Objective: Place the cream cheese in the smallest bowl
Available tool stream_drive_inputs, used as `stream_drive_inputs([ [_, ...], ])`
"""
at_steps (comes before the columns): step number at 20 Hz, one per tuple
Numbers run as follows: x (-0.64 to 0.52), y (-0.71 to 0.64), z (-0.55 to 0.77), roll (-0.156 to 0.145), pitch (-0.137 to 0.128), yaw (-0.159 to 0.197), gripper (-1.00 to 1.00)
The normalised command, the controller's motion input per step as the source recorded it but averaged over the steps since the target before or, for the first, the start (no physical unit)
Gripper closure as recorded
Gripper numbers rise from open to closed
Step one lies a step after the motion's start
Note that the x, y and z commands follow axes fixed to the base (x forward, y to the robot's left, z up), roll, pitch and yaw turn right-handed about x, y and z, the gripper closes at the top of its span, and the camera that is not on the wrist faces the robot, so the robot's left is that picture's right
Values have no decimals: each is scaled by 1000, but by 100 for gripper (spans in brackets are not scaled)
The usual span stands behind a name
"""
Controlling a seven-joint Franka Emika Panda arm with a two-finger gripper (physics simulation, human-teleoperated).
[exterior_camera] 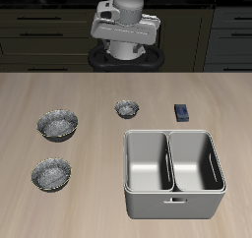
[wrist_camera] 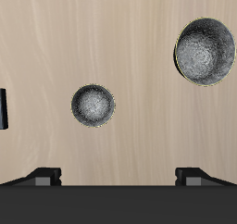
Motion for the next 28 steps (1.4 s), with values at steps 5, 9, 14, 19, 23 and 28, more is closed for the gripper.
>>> stream_drive_inputs([
  [5, -132, 472, -57, -18, -74, 6, -100],
  [9, -59, 674, -50, 66, -49, 40, -100],
  [14, 7, 342, -42, 19, -4, -7, -100],
  [19, 94, 824, -183, 160, 29, 5, -100],
  [23, 127, 859, -110, 135, -35, -15, -100],
  [28, 135, 543, -158, 55, 2, -20, -100],
])
